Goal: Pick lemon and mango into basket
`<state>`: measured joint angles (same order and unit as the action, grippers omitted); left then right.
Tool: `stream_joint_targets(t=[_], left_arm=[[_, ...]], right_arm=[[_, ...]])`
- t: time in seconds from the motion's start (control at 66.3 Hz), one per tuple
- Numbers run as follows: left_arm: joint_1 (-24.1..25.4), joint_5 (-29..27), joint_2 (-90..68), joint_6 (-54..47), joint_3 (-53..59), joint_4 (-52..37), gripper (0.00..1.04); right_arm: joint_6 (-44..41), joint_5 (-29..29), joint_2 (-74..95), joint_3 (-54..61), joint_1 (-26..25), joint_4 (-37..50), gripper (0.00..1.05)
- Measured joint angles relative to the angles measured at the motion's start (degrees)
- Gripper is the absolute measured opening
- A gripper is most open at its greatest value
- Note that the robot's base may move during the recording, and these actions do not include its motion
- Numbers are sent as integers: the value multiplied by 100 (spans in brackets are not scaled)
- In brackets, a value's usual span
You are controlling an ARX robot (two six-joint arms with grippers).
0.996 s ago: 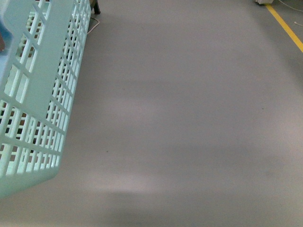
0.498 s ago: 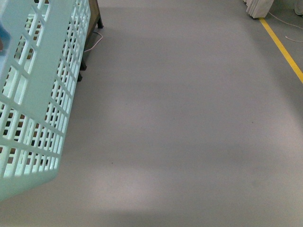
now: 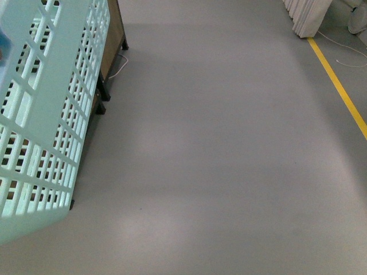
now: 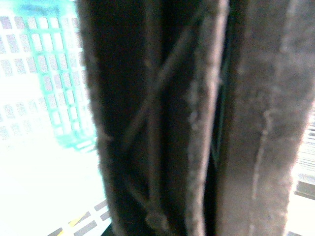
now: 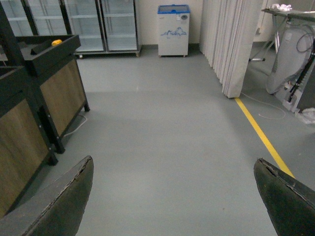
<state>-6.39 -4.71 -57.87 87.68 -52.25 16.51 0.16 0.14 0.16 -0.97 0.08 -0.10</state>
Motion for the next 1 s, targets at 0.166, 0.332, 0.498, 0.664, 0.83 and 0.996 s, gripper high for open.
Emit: stream_joint_targets(t=[0.166, 0.332, 0.498, 0.664, 0.83, 0.996], left_arm=[[0, -4, 2, 0, -13, 0, 15], [0, 2, 2, 9, -20, 0, 15], [-46, 96, 17, 28, -24, 0, 15], [-31, -13, 17, 17, -24, 0, 15], [-24, -2, 37, 0, -24, 0, 15], [-24, -2, 33, 2, -22, 11, 15]], right_arm=[[0, -2, 0, 0, 0, 0, 96], [0, 4, 0, 0, 0, 2, 96], [0, 7, -2, 0, 0, 2, 96], [0, -2, 4, 0, 0, 2, 96], [0, -22, 7, 0, 0, 2, 96], [2, -2, 11, 0, 0, 2, 96]])
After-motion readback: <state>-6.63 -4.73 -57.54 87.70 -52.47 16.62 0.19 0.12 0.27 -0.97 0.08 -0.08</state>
